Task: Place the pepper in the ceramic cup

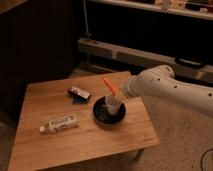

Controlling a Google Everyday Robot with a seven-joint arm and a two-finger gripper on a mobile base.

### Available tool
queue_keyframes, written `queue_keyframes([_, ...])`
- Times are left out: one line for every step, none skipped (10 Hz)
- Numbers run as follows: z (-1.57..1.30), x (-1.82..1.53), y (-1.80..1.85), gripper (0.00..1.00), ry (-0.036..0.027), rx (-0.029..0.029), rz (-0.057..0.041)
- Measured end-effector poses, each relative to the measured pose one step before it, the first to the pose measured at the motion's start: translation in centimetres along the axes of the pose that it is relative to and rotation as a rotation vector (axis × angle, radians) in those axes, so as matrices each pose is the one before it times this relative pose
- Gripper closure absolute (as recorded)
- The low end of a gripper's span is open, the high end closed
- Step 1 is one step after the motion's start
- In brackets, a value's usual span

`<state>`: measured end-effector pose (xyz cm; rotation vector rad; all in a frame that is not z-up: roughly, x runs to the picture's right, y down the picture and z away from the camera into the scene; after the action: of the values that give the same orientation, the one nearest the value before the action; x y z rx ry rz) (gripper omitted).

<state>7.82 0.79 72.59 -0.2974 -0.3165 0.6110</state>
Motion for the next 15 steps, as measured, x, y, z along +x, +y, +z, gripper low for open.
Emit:
queue_keyframes([0.104, 0.159, -0.068, 0.86, 0.00593, 0.00174, 0.00328])
queue_keyframes([0.021, 0.216, -0.089, 0.86, 0.00470, 0.00242, 0.00364])
queue_keyframes([-0.144, 0.150, -0.120, 0.86, 0.00170, 0.00385, 0.00163])
queue_keyframes([-0.144, 0.226, -0.101, 0.86, 0.00146, 0.00259, 0.00343])
queue_keyframes([-0.108, 0.079, -0.065, 0.86, 0.00030, 0.00128, 0.00290])
queue_keyframes([-0.049, 0.063, -0.041, 0.86, 0.00156, 0.00033, 0.00098])
queue_keyframes([-0.003, 0.040, -0.015, 0.86, 0.00137, -0.00044, 0.00059])
queue_keyframes([0.010, 0.122, -0.009, 0.86, 0.00312, -0.00061, 0.00070])
queue_keyframes([0.039, 0.114, 0.047, 0.86, 0.00268, -0.00139, 0.00128])
queue_keyframes([-0.062, 0.143, 0.017, 0.86, 0.00190, 0.00032, 0.00168])
queue_keyframes([-0.155, 0.152, -0.020, 0.86, -0.00313, 0.00159, 0.00436])
queue_keyframes([-0.167, 0.165, 0.039, 0.86, -0.01221, 0.00011, -0.00073])
queue_keyframes([-0.091, 0.120, 0.083, 0.86, -0.01572, -0.00160, -0.00148])
queue_keyframes([0.021, 0.252, 0.106, 0.86, -0.01881, -0.00434, -0.00120])
queue_keyframes([0.277, -0.049, 0.240, 0.86, -0.01528, -0.00757, -0.00527])
